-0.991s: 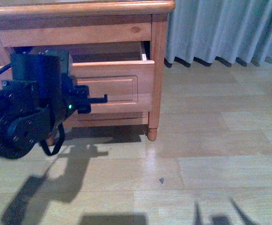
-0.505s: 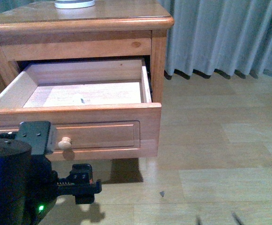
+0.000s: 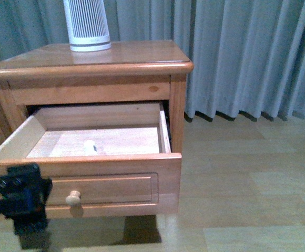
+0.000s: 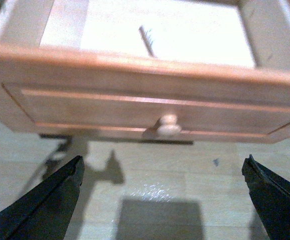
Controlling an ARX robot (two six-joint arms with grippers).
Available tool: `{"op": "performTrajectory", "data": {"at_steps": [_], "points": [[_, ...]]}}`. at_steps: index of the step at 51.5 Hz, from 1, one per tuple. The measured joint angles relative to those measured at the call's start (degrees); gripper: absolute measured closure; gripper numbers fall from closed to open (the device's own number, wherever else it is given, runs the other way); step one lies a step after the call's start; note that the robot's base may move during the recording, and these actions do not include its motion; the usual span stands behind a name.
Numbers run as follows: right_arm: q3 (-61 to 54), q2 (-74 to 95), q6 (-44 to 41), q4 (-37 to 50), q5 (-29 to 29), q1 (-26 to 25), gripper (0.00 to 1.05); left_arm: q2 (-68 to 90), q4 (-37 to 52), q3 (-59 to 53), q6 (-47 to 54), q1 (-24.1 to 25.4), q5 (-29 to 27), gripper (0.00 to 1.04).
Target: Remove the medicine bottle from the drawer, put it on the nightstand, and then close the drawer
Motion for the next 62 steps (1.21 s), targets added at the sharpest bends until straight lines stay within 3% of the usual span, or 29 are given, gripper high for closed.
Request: {"op": "performTrajectory", "data": {"at_steps": [7,23,34,42,47,51,62], "points": [[0.0,0.0,0.0,0.0,0.0,0.0,0.07,-18.9,-14.6,5.5,1.3,2.6,5.7,0.07],[0.0,0.0,0.0,0.0,0.0,0.0,0.07,-43.5,-34.5,7.3,0.3,1.4,2.8,0.07],[0.0,0.0,0.0,0.0,0.0,0.0,0.07,-55.9,-44.5,6.1,-4.2,-7.6,-8.6,0.07],[0.0,0.0,0.0,0.0,0.0,0.0,0.07,-57.1,-42.5,2.3,-5.5,-13.9,-15.0,0.08],[0.0,0.0,0.0,0.0,0.0,0.0,0.07,-61.1,-30.1,-4.3,4.1,-14.0,-21.7,0.26],[0.0,0.0,0.0,0.0,0.0,0.0,0.07,-64.8,-28.7,-8.3,9.1,-8.7,-17.7,0.46],[0.0,0.0,0.0,0.0,0.0,0.0,0.07,-69.1,-28.4,-13.5,11.5,0.0,-9.4,0.84]]}}
